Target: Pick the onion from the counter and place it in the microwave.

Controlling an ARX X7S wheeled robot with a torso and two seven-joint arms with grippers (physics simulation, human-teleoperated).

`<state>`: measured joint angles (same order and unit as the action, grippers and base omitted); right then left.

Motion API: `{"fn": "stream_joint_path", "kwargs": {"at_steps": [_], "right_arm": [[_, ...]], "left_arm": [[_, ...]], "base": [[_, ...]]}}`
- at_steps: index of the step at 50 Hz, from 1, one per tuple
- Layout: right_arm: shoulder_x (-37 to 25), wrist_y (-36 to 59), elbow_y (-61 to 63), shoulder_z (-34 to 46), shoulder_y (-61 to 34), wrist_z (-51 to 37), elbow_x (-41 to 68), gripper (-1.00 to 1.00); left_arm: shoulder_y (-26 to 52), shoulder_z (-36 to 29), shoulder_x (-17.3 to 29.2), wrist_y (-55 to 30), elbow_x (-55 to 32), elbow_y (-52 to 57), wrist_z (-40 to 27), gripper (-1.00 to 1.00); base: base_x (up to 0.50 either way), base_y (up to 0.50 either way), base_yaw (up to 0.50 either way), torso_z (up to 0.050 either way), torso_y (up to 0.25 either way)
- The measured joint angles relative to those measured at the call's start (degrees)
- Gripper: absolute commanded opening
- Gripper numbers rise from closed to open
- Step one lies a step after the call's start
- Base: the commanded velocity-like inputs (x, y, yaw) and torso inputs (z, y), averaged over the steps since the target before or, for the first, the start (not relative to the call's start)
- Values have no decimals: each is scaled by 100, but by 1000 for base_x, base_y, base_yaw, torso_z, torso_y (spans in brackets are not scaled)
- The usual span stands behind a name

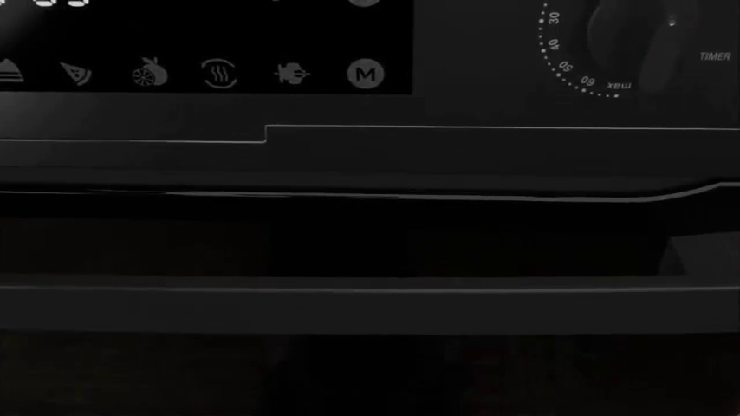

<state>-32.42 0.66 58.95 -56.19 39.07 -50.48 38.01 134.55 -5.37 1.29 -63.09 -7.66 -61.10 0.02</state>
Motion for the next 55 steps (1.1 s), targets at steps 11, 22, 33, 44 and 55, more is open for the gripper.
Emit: {"fn": "stream_joint_path", "kwargs": {"at_steps": [11,22,33,44,55], "right_arm": [[-13,18,21,-12,-1,9,17,100],[15,-3,20,-27,7,35,29,100],[14,-2,32,-57,12,33,59,100],[28,-28,30,-112,27,48,109,100],[42,-42,34,-144,34,63,127,100]], "left_arm": [[-44,-34,3,158,27,244,192,100],[-58,-157,1,413,41,490,390,100],[-62,-302,0,780,148,726,650,100],[-64,-445,-1,1466,278,898,790,100],[-63,-473,-1,2267,387,998,759,100]], "base": [[0,0,0,0,0],[0,0,0,0,0],[0,0,0,0,0],[0,0,0,0,0],[0,0,0,0,0]]}}
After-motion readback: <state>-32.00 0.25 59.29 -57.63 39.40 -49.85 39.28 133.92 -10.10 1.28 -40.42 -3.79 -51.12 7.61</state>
